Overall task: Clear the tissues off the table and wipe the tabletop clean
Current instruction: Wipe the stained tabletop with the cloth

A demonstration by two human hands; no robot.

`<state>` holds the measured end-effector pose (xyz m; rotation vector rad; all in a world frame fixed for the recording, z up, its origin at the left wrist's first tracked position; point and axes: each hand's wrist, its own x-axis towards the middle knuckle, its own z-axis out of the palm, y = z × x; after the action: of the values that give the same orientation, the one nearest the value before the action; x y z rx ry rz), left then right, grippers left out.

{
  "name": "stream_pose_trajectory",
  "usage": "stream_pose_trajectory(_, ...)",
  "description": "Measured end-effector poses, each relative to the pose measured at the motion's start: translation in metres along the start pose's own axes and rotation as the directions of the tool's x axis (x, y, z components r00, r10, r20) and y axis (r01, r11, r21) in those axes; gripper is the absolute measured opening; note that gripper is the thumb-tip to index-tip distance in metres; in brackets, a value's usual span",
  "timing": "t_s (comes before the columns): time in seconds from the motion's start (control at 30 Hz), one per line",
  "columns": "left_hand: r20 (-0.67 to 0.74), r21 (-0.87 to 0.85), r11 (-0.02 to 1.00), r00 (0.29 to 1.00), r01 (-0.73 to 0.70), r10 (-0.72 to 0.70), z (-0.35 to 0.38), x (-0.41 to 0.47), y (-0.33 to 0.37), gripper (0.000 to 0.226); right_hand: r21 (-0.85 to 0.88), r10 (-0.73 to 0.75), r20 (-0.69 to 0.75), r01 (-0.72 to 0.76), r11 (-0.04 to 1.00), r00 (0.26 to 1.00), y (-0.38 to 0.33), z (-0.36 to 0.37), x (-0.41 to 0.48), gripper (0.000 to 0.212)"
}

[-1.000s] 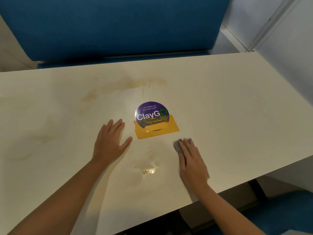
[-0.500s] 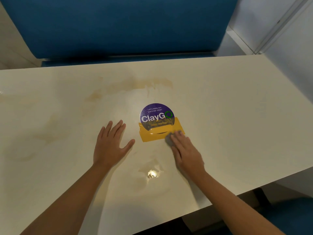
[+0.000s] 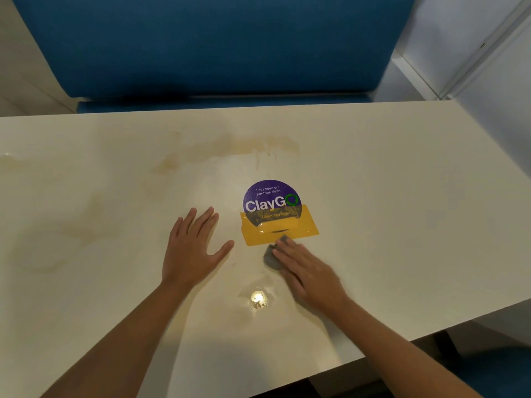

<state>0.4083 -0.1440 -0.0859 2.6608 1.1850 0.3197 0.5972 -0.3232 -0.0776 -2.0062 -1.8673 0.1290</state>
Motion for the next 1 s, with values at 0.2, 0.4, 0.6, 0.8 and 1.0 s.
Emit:
stream_pose_trajectory(0.2, 0.008, 0.009, 1.000, 1.000, 0.008, -0.008, 0.001, 0.000, -0.001, 0.082, -0.148, 0.373, -0.196, -0.404, 0.903, 0.907, 0.010, 0.008, 0.036, 0.042)
stream_pose_trajectory(0.4, 0.011, 0.017, 1.000, 1.000, 0.020, -0.020, -0.001, 0.000, 0.000, 0.082, -0.133, 0.282, -0.090, -0.292, 0.947, 0.955, -0.035, 0.028, 0.052, 0.043)
stream_pose_trajectory(0.6, 0.016, 0.001, 1.000, 1.000, 0.019, -0.019, -0.002, 0.000, 0.001, 0.082, 0.018, 0.007, 0.033, -0.007, 1.000, 0.999, 0.004, 0.006, 0.025, 0.042)
stream_pose_trajectory(0.8, 0.009, -0.027, 0.999, 0.999, 0.045, -0.045, -0.003, 0.000, 0.001, 0.080, -0.075, 0.264, -0.131, -0.276, 0.958, 0.955, 0.023, 0.000, 0.062, 0.040)
stream_pose_trajectory(1.0, 0.031, -0.026, 0.997, 0.997, 0.068, -0.067, -0.007, 0.000, 0.004, 0.082, 0.002, 0.343, 0.027, -0.343, 0.939, 0.939, -0.011, 0.018, 0.108, 0.061)
